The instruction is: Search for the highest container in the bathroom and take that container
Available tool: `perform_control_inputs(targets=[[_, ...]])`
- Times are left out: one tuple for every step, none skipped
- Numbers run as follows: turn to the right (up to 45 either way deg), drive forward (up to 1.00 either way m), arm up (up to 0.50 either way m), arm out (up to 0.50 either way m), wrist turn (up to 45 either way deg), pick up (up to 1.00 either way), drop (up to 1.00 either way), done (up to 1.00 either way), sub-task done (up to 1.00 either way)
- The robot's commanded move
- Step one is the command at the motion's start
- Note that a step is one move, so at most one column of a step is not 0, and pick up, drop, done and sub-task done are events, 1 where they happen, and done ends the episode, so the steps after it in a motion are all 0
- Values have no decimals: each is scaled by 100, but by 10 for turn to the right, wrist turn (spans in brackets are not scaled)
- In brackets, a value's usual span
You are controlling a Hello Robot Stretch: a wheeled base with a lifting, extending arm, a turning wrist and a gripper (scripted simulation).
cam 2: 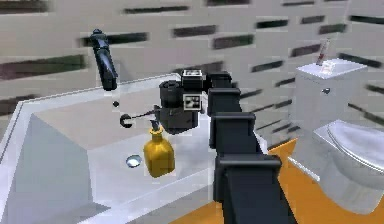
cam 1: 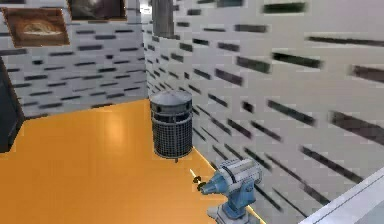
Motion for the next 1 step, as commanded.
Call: perform_control_inputs(targets=[[0,0,0,0,0,0,0,100,0]])
